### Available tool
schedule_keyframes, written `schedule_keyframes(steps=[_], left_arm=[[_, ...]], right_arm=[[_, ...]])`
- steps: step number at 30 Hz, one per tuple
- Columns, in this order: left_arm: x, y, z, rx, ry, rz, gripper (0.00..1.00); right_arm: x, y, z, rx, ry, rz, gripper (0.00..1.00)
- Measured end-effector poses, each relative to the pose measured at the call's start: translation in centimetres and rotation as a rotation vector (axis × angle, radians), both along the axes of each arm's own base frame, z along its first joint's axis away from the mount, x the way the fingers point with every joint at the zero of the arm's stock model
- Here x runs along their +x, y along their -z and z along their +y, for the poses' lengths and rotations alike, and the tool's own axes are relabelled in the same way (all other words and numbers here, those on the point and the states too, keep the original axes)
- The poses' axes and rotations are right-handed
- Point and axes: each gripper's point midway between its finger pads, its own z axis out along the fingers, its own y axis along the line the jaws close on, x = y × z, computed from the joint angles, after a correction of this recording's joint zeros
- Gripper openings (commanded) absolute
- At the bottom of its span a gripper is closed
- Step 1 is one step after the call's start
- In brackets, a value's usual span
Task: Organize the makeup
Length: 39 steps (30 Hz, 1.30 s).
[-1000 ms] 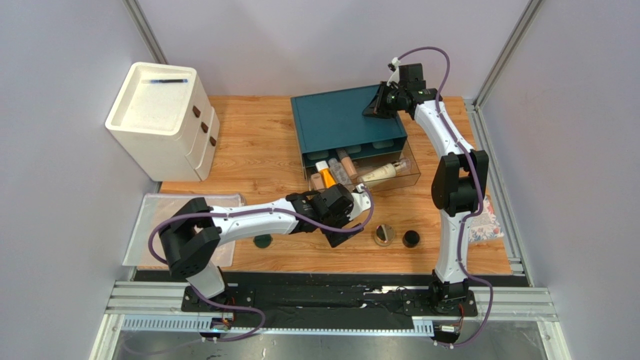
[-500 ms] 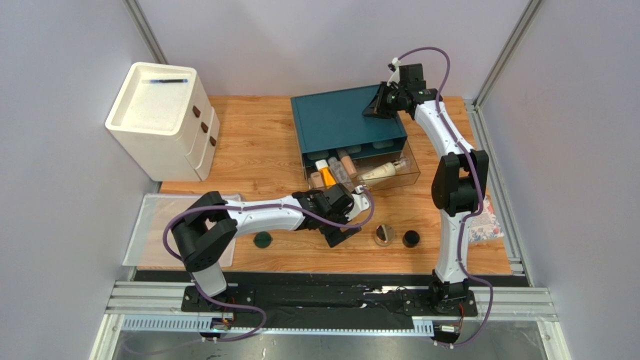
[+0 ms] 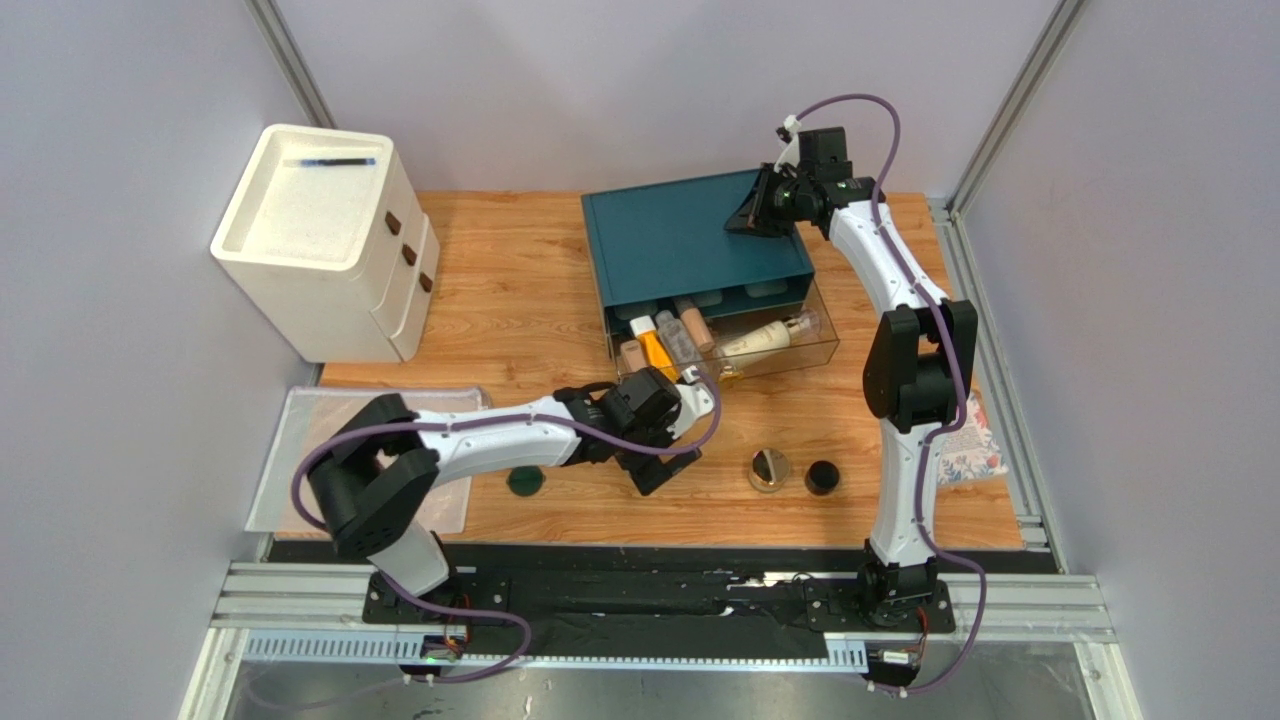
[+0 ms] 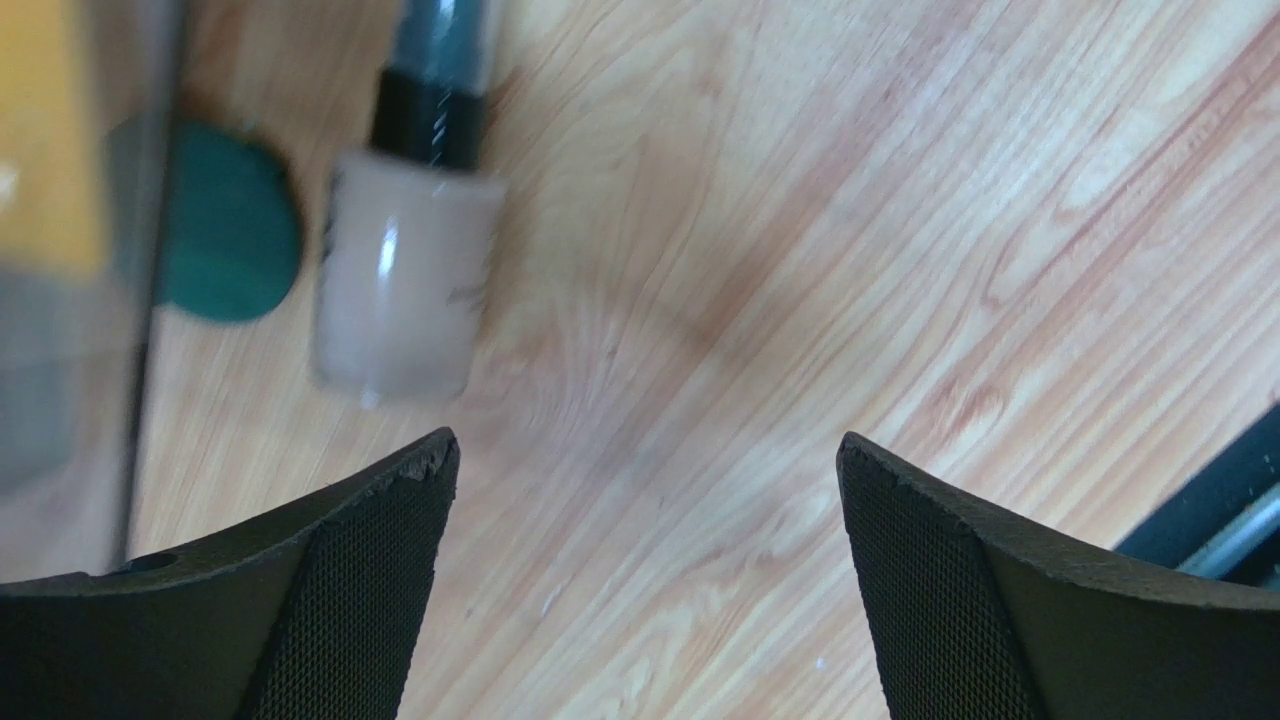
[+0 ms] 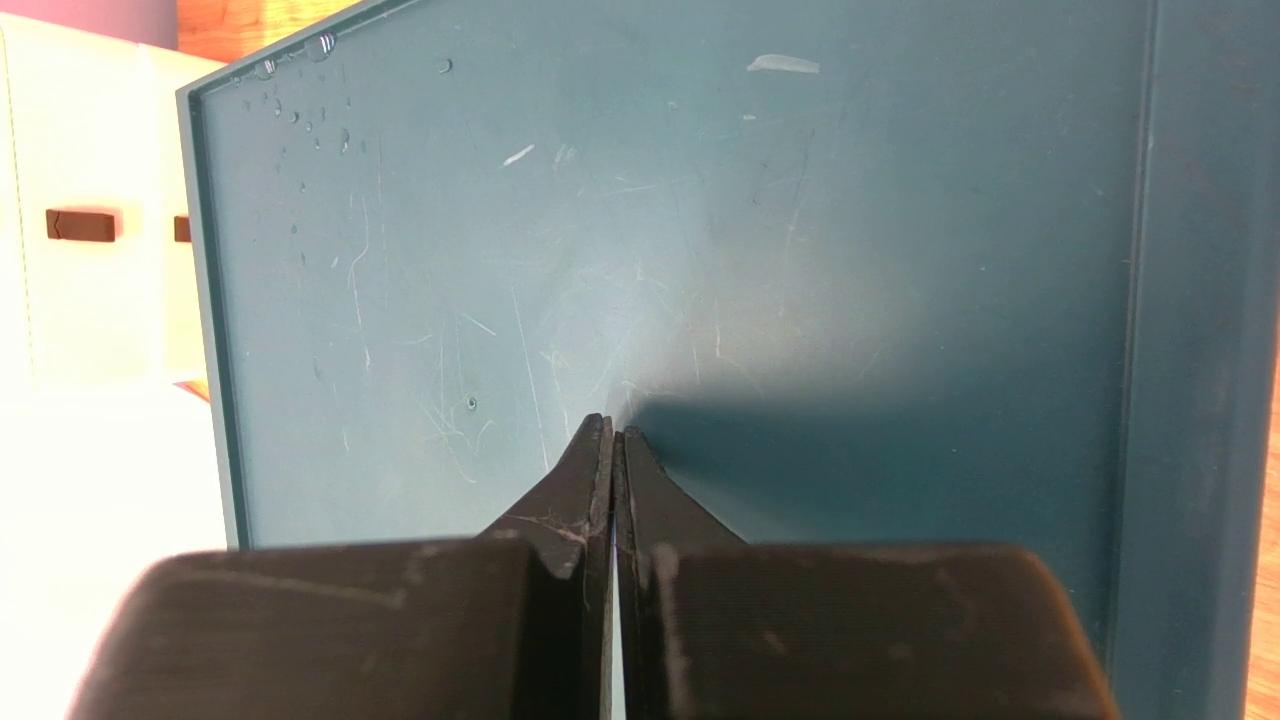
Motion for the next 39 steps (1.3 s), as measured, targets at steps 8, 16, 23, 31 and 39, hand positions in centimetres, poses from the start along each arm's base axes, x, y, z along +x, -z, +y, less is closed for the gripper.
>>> schedule_keyframes(steps=[8,16,23,31,39], left_arm=[[-0.3,-6.1,0.6,-0.118,-0.023,-0.144,1.00],[0.6,-5.3,0.9,-0.056,-0.050,-0.181,1.00],[0.7,-2.2,0.8,0.019,-0.046,-0.138,1.00],[2.2,-3.2,-0.9,-0.001,-0.063,-0.175,1.00],[2.6,-2.2,-2.4,0.014,-0.037,-0.159,1.00]], right_arm=[[0.0,0.0,0.0,0.005,-0.004,0.002,0.00],[0.0,0.1,0.0,0.007,-0.005,0.002,0.00],[0.0,0.0,0.0,0.010,-0.007,0.002,0.00],[0.0,0.0,0.0,0.011,-0.008,0.002,0.00],[0.0,0.2,0.0,0.020,-0.014,0.001,0.00]])
